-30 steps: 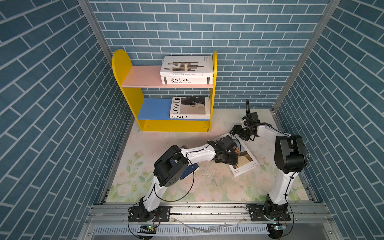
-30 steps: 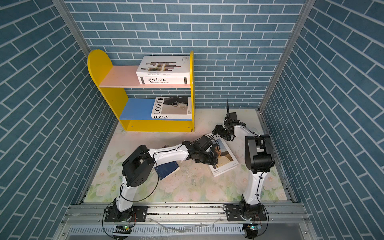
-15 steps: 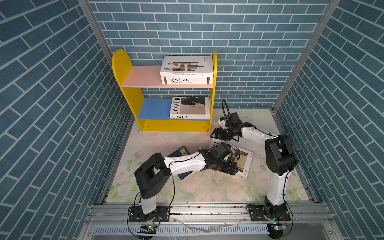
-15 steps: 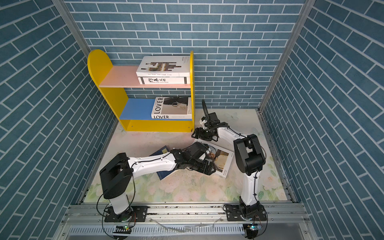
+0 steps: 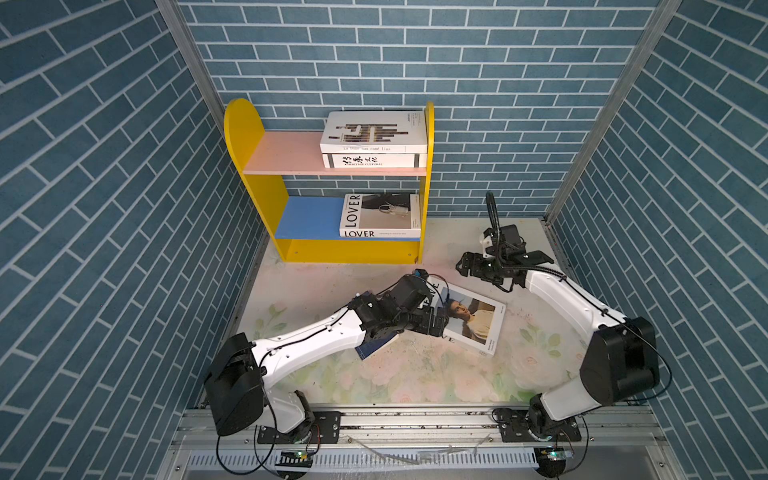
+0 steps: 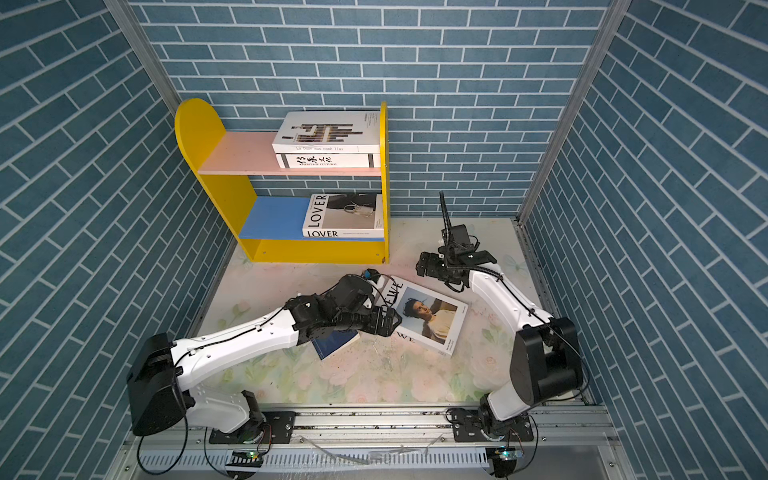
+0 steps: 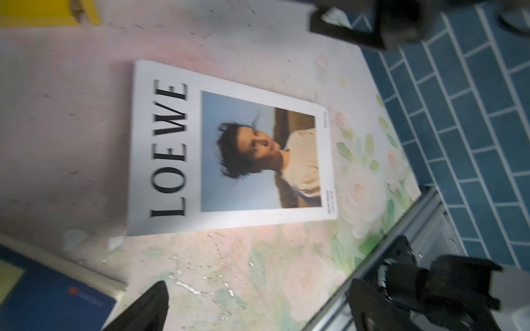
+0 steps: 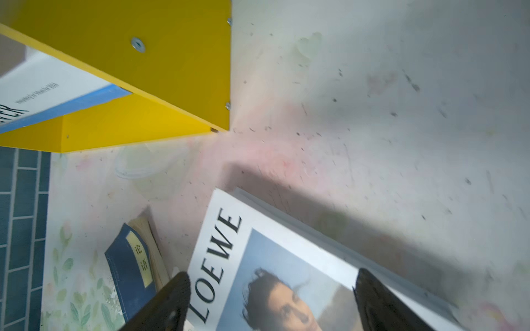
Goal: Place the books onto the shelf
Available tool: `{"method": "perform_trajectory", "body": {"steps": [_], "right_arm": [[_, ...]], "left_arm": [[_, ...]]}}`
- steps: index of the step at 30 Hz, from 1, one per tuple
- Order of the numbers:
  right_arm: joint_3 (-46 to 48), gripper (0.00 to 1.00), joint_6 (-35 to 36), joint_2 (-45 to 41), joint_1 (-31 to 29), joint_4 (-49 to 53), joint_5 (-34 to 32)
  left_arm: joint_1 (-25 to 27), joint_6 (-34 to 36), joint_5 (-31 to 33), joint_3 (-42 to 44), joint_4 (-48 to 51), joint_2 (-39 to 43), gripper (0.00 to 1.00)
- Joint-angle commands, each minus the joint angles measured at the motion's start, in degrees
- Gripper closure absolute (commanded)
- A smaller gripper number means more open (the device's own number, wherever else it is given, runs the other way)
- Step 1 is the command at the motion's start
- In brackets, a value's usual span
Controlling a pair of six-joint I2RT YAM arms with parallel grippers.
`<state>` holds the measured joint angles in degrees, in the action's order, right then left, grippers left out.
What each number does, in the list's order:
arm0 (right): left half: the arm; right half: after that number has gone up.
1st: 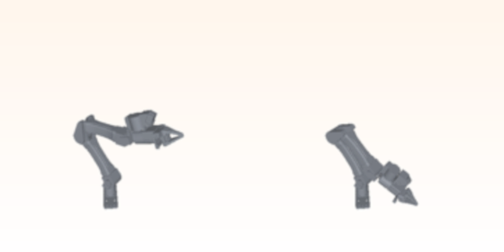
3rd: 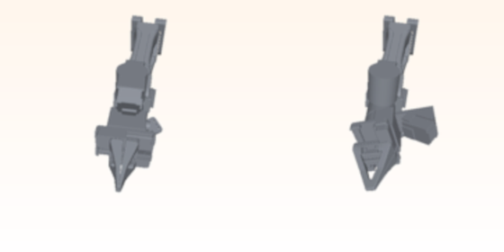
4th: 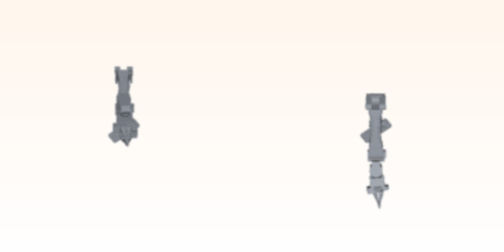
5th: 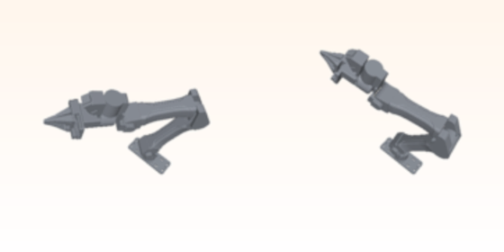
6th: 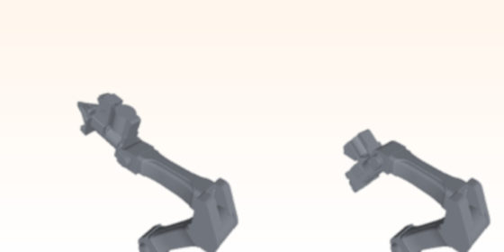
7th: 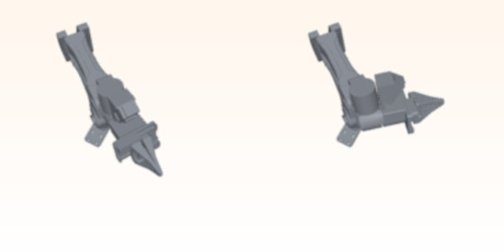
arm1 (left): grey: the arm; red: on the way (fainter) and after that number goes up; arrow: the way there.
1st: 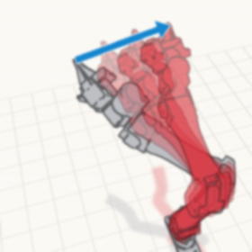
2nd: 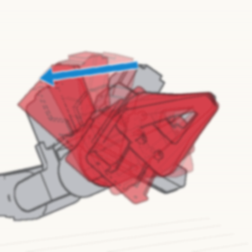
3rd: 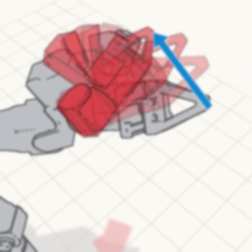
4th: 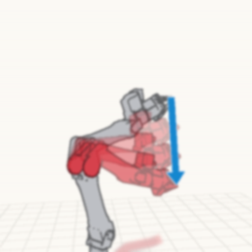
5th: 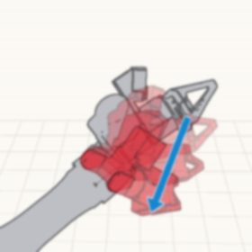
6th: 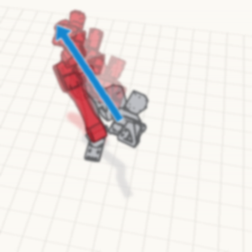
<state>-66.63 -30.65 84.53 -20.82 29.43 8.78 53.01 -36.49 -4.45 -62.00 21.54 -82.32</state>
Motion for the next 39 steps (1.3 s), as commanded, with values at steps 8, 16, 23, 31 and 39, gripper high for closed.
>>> {"method": "perform_trajectory", "body": {"steps": [8, 16, 23, 31, 39], "right_arm": [[19.0, 0.01, -10.6, -15.0, 2.9, 4.0, -5.1], [26.4, 0.01, -15.0, -14.3, 3.9, -1.3, 0.0], [27.1, 0.04, -15.2, -10.5, 3.9, -5.1, 2.4], [27.0, 0.06, -14.4, -8.0, 3.9, -8.2, 4.6], [26.9, 0.07, -14.1, -6.0, 3.6, -15.0, 10.9]], "left_arm": [[-7.4, 6.0, -0.1, -2.9, -0.1, -12.2, 0.00], [-8.8, 6.1, -1.5, -8.1, -2.2, -22.1, 0.01], [-10.2, 5.4, -7.1, -8.9, -4.8, -24.6, 0.02], [-9.7, 1.1, -14.4, -7.7, -10.2, -24.8, 0.07], [-8.7, -1.1, -17.9, -10.1, -10.1, -17.6, 0.07]]}}
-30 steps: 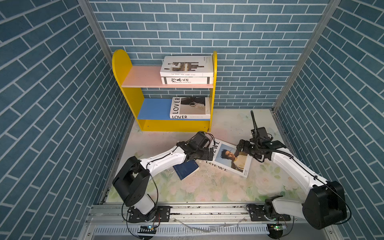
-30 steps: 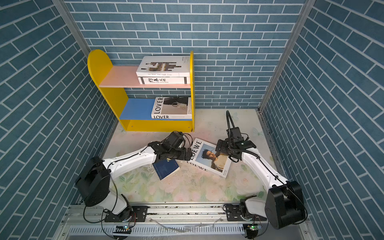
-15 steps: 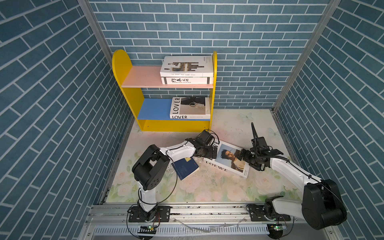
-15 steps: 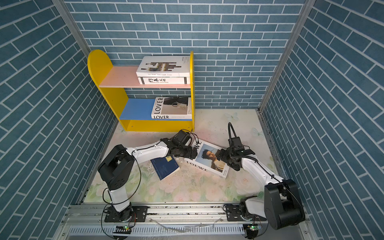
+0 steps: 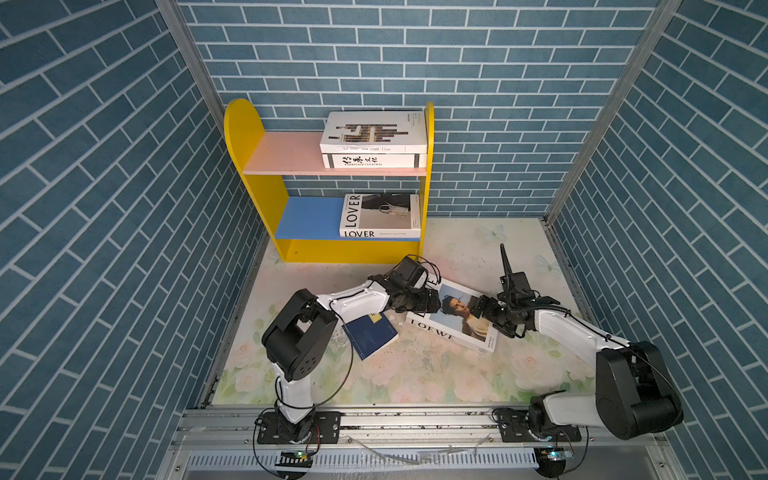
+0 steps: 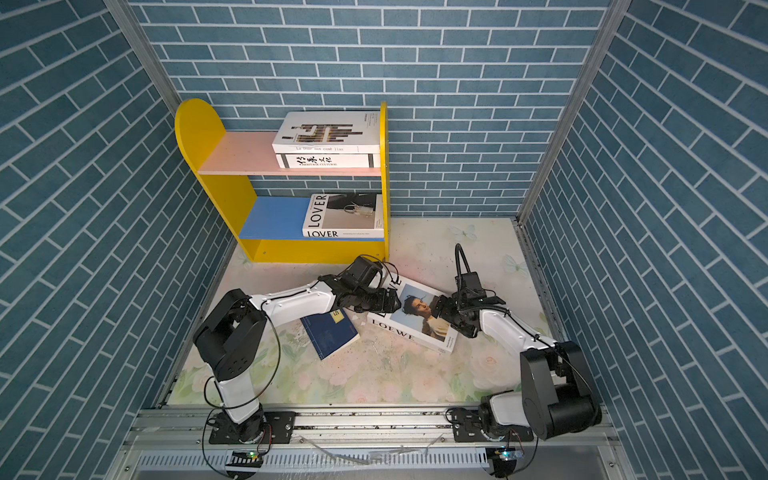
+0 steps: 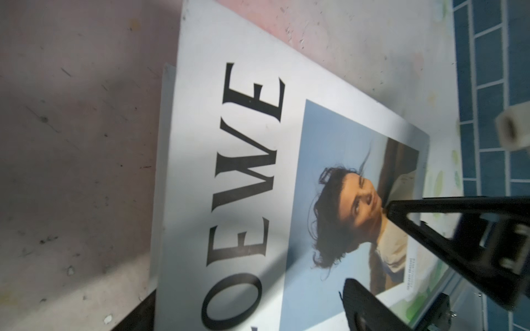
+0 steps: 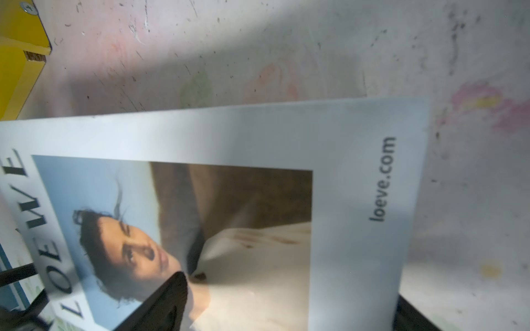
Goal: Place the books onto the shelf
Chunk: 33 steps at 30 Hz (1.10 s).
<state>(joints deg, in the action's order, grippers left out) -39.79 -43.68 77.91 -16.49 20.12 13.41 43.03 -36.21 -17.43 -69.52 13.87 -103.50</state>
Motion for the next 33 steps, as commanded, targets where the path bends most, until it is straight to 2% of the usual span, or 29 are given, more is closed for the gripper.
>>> {"method": "perform_trajectory", "body": {"steps": [1, 8, 18, 22, 25, 29, 31, 33], "right_arm": [[-0.5, 0.08, -1.1, 0.8, -0.9, -6.5, 6.8], [-4.3, 0.08, -1.1, 3.8, -4.3, -10.0, 9.3], [-6.2, 0.09, -3.1, 11.0, -11.3, -16.0, 10.5], [-6.8, 0.10, -3.3, 14.1, -12.6, -16.5, 8.9], [-7.4, 0.10, -3.0, 15.3, -12.6, -15.3, 7.5], [-7.9, 0.11, -1.9, 15.6, -12.6, -13.0, 5.7], [-8.3, 0.12, -1.2, 15.6, -12.6, -11.3, 4.6], [-8.9, 0.14, -0.5, 15.5, -12.6, -9.3, 3.6]], "left_arm": [[1.7, -1.7, -4.8, -2.9, -1.9, 4.4, 0.07], [3.1, -5.5, 1.5, 0.9, 2.3, 12.9, 0.07], [2.7, -12.8, 15.8, 18.4, 10.6, 30.9, 0.02], [0.2, -20.0, 19.6, 25.9, 14.3, 36.9, 0.00], [-2.7, -25.3, 19.9, 32.7, 13.2, 42.3, 0.00], [-4.3, -25.3, 21.6, 35.2, 14.1, 48.8, 0.00], [-6.0, -24.1, 19.0, 36.0, 13.7, 49.6, 0.00], [-8.1, -22.6, 13.1, 37.4, 10.1, 48.7, 0.00]]}}
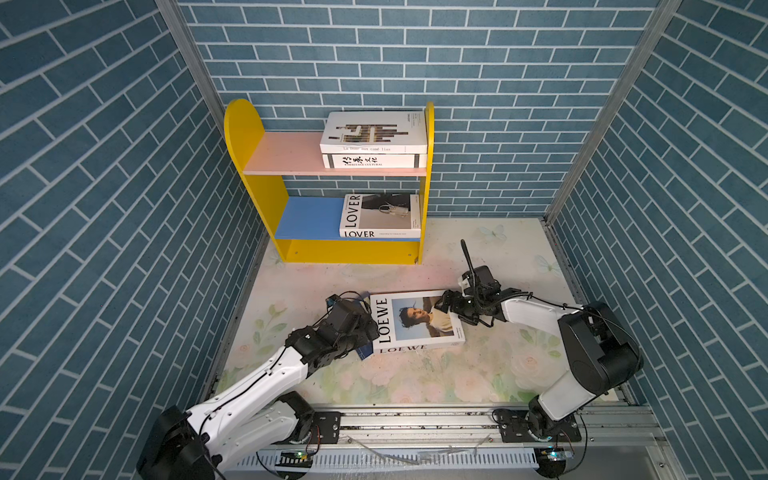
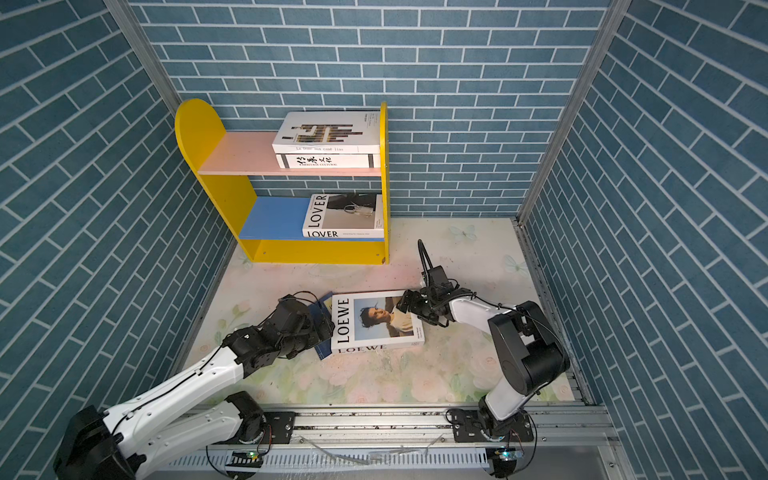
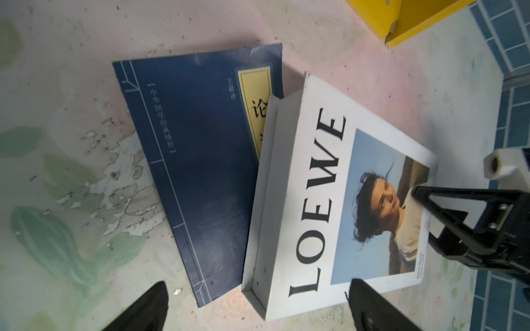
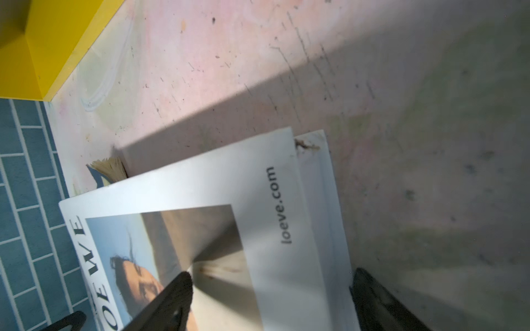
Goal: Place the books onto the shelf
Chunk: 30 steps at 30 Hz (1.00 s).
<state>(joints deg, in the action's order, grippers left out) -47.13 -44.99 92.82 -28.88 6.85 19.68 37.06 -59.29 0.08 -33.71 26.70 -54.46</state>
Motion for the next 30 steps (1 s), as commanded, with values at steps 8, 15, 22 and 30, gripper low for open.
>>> {"method": "perform_trajectory", "body": {"steps": [8, 15, 22, 30], "right_arm": [[-2.5, 0.15, 4.5, -5.0, -0.2, 10.3, -6.3], [-1.3, 0.21, 5.7, -4.9, -0.2, 11.3, -7.8], [-0.6, 0.33, 6.0, -1.7, -0.2, 10.3, -7.6], [-0.3, 0.41, 6.2, 3.3, -0.2, 7.7, -5.9]], "left_arm": [[-3.3, 4.4, -10.1, -0.1, -9.2, -9.2, 0.00], [-6.6, 4.8, -16.8, 4.4, -20.6, -15.6, 0.00], [-6.9, 6.6, -20.0, 3.8, -25.8, -22.3, 0.00], [-6.9, 3.5, -29.0, 5.7, -40.3, -27.9, 0.06]]}}
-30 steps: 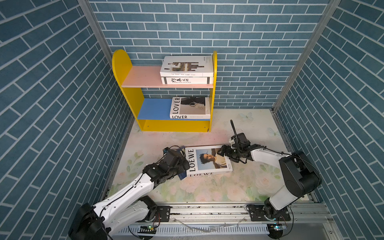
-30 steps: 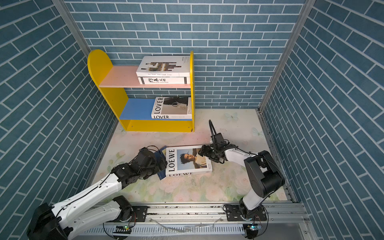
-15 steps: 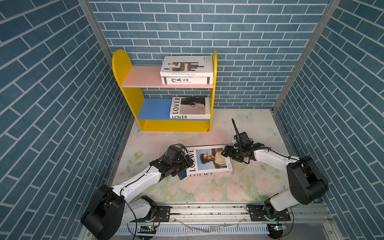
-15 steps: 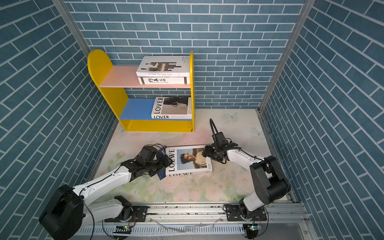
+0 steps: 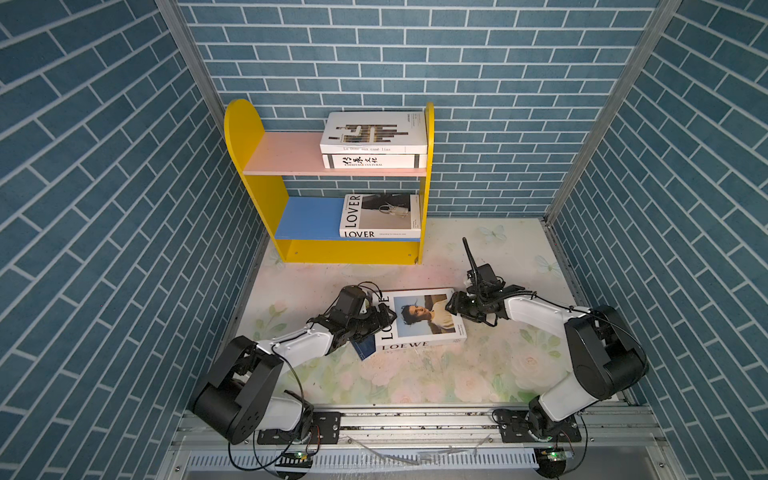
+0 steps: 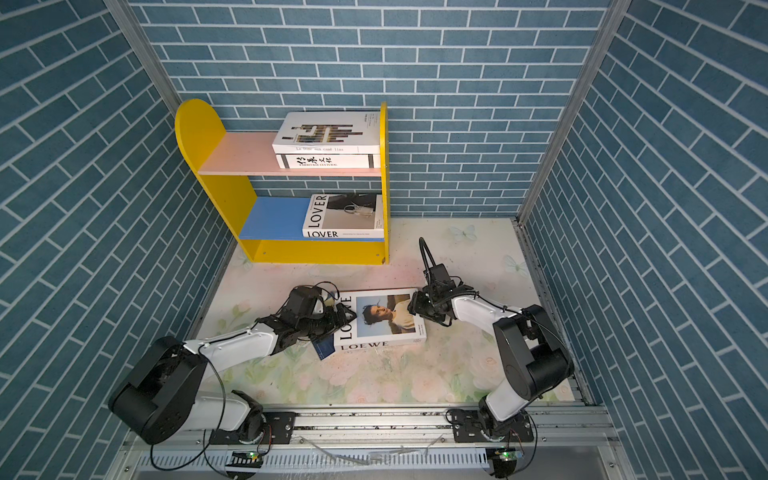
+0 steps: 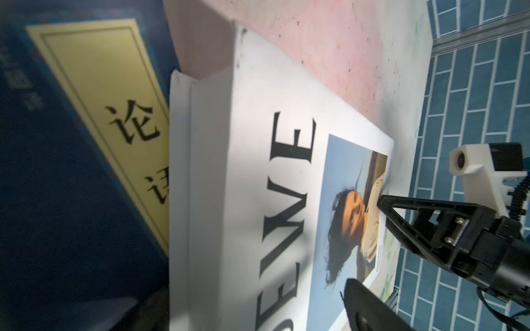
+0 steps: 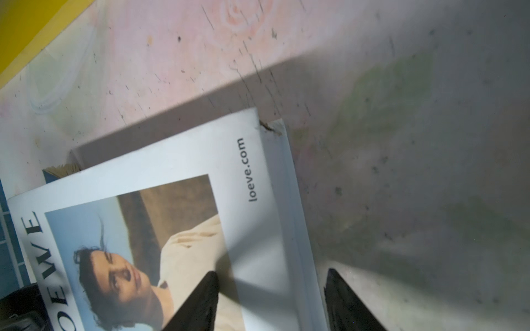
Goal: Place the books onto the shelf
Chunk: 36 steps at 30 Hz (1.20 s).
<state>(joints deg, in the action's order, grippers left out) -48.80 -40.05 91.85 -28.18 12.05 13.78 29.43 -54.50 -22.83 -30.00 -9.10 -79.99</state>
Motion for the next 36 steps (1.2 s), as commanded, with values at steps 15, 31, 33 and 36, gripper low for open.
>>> {"method": "perform_trajectory", "body": {"steps": [15, 31, 33, 36], "right_arm": [[0.9, 0.41, 0.5, 4.2, -0.9, -3.2, 6.7], [3.2, 0.38, -1.3, 2.3, -0.1, -9.7, 13.9], [3.2, 0.38, -1.3, 2.1, -0.1, -9.5, 13.5], [3.6, 0.38, -1.5, 1.4, -0.1, -9.5, 13.4]], "left_arm": [[0.7, -8.0, -10.3, -3.2, -11.1, 8.2, 0.15], [0.8, -10.6, -5.4, -3.9, 0.6, 18.7, 0.23], [0.8, -10.0, -3.9, -4.5, 5.9, 19.7, 0.27], [0.7, -10.0, -2.9, -4.5, 9.2, 20.1, 0.34]]}}
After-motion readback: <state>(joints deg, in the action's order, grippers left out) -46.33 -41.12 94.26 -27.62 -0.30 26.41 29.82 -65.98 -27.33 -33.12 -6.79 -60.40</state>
